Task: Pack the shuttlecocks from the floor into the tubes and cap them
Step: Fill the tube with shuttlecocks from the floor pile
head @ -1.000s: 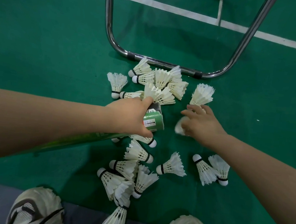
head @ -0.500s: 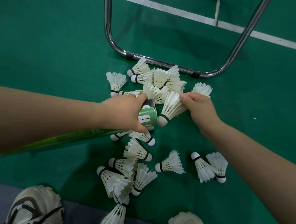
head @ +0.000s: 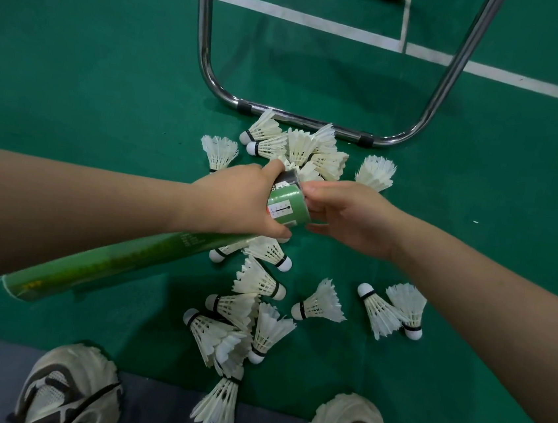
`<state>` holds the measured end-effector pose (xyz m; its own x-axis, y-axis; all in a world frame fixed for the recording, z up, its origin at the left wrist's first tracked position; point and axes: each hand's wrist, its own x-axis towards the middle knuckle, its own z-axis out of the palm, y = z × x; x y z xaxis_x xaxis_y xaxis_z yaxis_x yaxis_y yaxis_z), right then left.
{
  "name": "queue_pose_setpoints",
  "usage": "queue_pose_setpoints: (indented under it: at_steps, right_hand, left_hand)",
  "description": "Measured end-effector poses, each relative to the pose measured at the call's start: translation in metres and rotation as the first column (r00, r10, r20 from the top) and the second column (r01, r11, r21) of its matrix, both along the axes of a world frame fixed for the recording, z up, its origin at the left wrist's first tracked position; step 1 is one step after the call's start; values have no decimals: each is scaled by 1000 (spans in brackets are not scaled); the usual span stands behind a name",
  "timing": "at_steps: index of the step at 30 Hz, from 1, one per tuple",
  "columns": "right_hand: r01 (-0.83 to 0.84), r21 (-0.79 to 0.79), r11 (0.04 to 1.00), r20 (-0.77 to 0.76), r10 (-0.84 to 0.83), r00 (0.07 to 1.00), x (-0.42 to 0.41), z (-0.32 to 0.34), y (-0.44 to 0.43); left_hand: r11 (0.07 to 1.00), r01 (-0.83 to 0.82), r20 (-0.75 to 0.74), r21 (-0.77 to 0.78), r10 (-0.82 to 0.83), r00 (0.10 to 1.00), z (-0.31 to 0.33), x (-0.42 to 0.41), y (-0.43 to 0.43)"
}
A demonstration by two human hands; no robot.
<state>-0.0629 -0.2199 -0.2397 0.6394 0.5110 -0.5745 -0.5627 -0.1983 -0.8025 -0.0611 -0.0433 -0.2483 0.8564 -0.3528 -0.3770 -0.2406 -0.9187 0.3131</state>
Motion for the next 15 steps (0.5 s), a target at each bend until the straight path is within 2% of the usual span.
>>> queue_pose_setpoints:
  at_steps: [2,7,12,13,15]
  right_hand:
    - [-58,38,998,-36,60,998,-4,2,1]
    - [-74,50,996,-110,79,991,-19,-9,11]
    - [-107,80,991,-122,116,986,-22,-12,16]
    - [-74,60,995,-100,80,992,-21,-13,17]
    - [105,-13,994,-30,-106,994,-15,-19,16]
  left_hand:
    - [1000,22,15,2,-22,1000,4,-2,0]
    - [992,128,-8,16,-128,992,4,-11,-4]
    - [993,117,-39,-7,-118,992,-2,-16,-4]
    - [994,107,-34,-19,-108,994,-3,-15,-4]
    - [997,78,-17,-24,-79,997,-2,-10,-3]
